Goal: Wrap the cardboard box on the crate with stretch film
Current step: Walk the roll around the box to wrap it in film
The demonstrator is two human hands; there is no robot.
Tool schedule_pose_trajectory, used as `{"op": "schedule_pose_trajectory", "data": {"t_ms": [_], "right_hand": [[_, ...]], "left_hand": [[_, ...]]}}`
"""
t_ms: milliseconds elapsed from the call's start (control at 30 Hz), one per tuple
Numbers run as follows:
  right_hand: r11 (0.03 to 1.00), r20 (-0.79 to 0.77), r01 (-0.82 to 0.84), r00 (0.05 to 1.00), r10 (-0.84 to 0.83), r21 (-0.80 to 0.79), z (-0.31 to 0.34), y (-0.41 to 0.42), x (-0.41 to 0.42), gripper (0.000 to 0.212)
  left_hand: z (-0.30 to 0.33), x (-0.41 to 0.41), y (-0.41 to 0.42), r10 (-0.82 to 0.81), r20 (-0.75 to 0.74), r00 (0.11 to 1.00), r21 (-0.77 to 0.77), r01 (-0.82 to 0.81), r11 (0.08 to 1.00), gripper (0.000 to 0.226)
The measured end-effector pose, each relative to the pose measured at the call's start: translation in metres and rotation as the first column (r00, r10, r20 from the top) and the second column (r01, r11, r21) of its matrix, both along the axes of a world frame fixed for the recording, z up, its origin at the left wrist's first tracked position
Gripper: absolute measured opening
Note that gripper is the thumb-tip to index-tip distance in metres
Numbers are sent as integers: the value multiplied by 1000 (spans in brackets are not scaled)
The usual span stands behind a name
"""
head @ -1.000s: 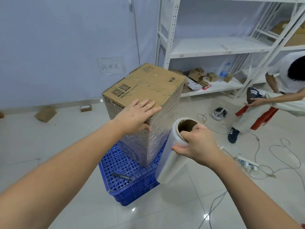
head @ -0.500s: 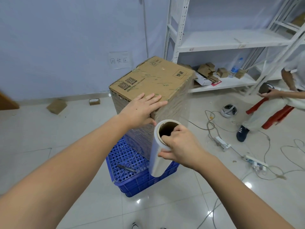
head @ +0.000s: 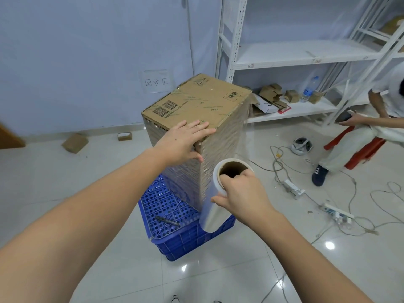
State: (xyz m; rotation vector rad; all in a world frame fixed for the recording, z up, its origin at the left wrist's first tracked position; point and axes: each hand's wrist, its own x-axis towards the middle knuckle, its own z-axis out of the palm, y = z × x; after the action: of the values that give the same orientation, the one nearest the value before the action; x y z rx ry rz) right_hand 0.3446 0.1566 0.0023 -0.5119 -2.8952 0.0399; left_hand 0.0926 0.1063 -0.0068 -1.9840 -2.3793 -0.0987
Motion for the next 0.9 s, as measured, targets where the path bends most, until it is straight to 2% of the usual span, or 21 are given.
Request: {"op": "schedule_pose_trajectory", "data": {"t_ms": [100, 300, 333, 433, 500, 633, 733, 833, 900], "right_hand": [[996, 88, 44, 995, -37, -81, 6, -1, 10, 31], [980, 139, 184, 971, -193, 74, 5, -22, -7, 21], [970, 135, 232, 961, -241, 79, 4, -27, -13, 24], [909, 87, 405, 907, -413, 97, -2, -38, -28, 58], [852, 30, 506, 858, -513, 133, -8, -39, -35, 66], [785, 19, 616, 786, -618, 71, -9, -40, -36, 59], [739, 85, 672, 734, -673, 49, -6, -53, -38, 49], [738, 75, 670, 734, -675, 83, -11, -64, -39, 36], [735, 65, 674, 732, -678, 78, -12, -66, -42, 36]], "left_hand": [[2, 2, 1, -15, -24, 1000, -6, 15, 1000, 101], [3, -6, -4, -31, -38, 999, 0, 31, 1000, 103], [3, -7, -4, -43, -44, 998, -3, 43, 999, 104], [5, -16, -5, -135, -87, 987, -8, 135, 991, 110], [8, -28, -3, -204, -136, 969, -14, 204, 979, 110], [13, -43, 7, -301, -224, 927, -24, 304, 952, 105], [9, -46, 11, -327, -193, 925, -18, 330, 944, 104], [4, -50, 12, -326, -187, 927, -32, 326, 945, 102], [2, -51, 13, -331, -188, 925, -23, 333, 943, 101]]}}
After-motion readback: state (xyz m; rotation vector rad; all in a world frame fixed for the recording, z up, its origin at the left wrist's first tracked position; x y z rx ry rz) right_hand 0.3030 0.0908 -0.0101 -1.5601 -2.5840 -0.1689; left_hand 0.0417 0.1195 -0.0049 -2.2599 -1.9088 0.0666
